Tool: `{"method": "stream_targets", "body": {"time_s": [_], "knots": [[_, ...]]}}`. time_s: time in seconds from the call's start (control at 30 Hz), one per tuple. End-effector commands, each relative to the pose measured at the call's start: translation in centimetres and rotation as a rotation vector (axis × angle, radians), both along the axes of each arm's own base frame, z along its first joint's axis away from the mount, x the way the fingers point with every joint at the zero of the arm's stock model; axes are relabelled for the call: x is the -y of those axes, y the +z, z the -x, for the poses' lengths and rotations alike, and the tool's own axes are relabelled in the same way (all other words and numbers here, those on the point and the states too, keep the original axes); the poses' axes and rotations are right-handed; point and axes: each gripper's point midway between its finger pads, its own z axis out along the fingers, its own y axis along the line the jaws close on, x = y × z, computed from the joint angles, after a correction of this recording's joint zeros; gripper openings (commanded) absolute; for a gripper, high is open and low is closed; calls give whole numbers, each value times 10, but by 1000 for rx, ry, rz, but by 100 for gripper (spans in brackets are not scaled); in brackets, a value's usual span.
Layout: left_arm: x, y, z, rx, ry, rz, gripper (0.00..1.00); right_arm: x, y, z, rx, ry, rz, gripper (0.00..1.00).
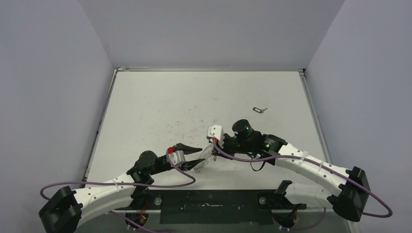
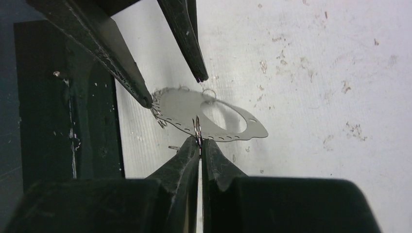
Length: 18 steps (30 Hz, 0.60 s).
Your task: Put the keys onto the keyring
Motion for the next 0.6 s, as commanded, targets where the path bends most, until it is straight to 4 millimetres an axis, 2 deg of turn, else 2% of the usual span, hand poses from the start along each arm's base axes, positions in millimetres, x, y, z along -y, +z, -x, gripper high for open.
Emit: {"method": "stream_targets", "body": {"time_s": [0.0,0.27,0.57], "knots": [[-5,-2,-9,-2,60,-60,39,11,-8,-7,-12,-58,152,0],[-3,-16,-15,-39,74,-135,39,13,-26,-11,-5,-85,327,0],[16,-33,-14,-71,7,-141,39,2,-39,-7,14,-72,394,0]]}}
